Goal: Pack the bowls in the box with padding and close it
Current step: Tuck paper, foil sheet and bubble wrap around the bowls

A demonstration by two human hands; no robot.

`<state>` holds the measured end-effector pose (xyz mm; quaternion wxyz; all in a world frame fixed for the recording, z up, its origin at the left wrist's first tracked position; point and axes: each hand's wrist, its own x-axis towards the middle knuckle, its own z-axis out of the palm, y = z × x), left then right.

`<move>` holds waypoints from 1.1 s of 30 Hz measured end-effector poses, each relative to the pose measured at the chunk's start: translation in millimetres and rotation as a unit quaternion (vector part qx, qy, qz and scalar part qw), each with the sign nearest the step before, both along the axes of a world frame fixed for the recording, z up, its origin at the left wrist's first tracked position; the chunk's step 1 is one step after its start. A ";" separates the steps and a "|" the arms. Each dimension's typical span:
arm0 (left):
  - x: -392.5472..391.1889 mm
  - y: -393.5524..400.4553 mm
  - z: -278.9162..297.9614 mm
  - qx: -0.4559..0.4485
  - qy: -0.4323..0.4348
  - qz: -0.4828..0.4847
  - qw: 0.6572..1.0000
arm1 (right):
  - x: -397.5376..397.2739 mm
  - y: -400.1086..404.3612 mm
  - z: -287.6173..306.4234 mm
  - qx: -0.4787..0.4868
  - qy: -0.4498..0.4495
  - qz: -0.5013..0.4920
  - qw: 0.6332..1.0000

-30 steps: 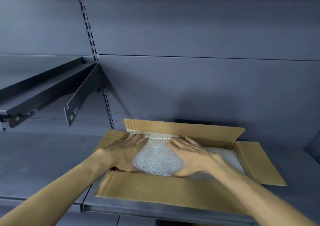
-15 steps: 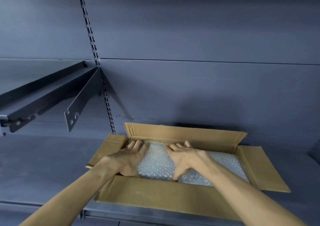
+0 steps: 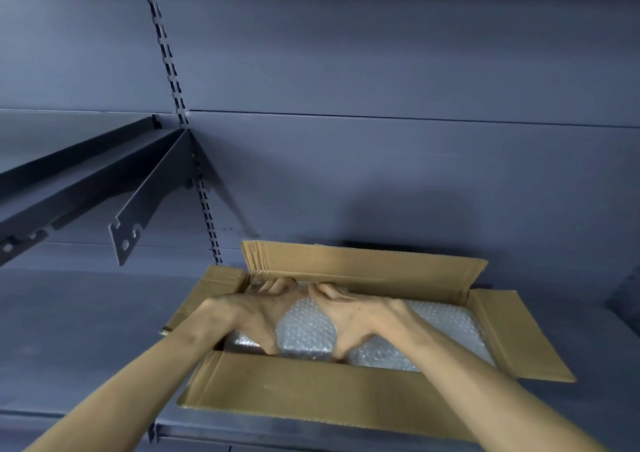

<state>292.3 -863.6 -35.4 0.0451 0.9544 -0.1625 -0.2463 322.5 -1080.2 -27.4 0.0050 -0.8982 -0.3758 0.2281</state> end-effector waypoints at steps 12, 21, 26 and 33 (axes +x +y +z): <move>-1.8 -32.0 -14.9 -0.006 -0.263 0.098 0.960 | 5.1 22.2 -17.7 0.051 0.037 -0.093 0.994; -7.4 -26.3 -41.2 -0.088 -0.317 0.154 0.932 | -5.2 9.9 -42.4 0.094 -0.063 -0.062 0.992; -12.6 -17.3 -45.3 -0.047 -0.301 0.130 0.944 | -12.1 5.4 -50.6 0.107 -0.138 -0.028 0.984; -10.5 -18.1 -40.9 -0.020 -0.247 0.110 0.963 | -9.5 6.4 -55.6 0.120 -0.151 -0.023 0.981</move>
